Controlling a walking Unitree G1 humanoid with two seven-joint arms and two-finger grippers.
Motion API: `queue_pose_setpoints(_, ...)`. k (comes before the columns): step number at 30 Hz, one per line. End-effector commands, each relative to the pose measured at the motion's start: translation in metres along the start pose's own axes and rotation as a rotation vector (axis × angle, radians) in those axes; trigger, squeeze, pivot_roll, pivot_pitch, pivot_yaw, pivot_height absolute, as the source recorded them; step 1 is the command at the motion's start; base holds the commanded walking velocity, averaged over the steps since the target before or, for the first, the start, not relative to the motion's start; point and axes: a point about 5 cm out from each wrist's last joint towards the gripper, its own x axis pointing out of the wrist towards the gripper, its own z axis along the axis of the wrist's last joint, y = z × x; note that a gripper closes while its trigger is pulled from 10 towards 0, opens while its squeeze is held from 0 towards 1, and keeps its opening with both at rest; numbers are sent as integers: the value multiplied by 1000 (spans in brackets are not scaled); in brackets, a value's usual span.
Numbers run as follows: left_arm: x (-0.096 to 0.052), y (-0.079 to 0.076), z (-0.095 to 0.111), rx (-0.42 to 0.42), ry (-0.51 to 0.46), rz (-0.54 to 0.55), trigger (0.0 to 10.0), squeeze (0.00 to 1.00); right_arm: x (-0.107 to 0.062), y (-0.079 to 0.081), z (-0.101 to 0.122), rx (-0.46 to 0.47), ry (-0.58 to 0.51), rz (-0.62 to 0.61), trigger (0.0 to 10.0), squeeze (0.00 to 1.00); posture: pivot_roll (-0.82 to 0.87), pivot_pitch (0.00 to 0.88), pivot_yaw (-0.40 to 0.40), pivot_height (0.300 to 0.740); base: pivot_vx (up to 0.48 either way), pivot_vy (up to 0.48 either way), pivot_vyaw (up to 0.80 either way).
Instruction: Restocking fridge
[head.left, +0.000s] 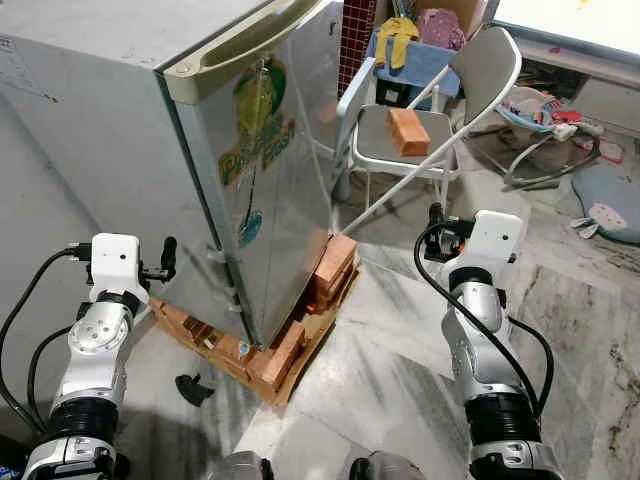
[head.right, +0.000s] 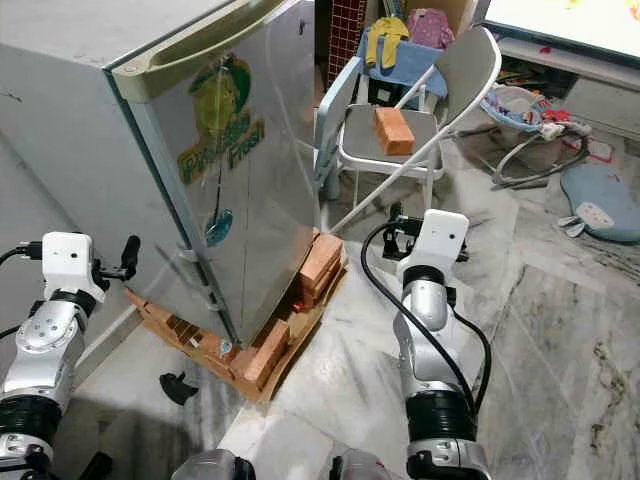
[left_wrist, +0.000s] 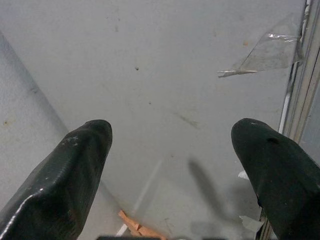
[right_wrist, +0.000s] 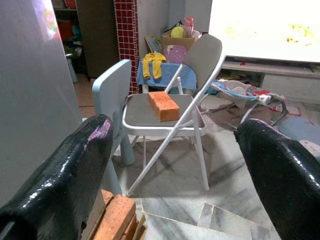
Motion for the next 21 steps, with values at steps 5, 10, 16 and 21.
queue_pose_setpoints(5, -2, 3, 2, -31, 3, 18, 10000, 0, 2, 5, -4, -11, 31, 35, 10000, 0, 85, 0, -24, 740, 0, 0, -241)
queue_pose_setpoints(10, -4, 5, 1, -48, 7, 45, 10000, 0, 4, 12, 2, -12, 9, 63, 10000, 0, 84, 4, -24, 740, 0, 0, -800)
queue_pose_setpoints(16, -4, 6, 5, -41, -3, 31, 10000, 0, 2, 13, 0, -11, 23, 76, 10000, 0, 89, 24, -14, 740, 0, 298, -366)
queue_pose_setpoints(21, -6, 7, 5, -36, -7, 30, 10000, 0, -5, 14, -10, -18, 62, 96, 10000, 0, 87, 27, -13, 740, 0, 415, 0)
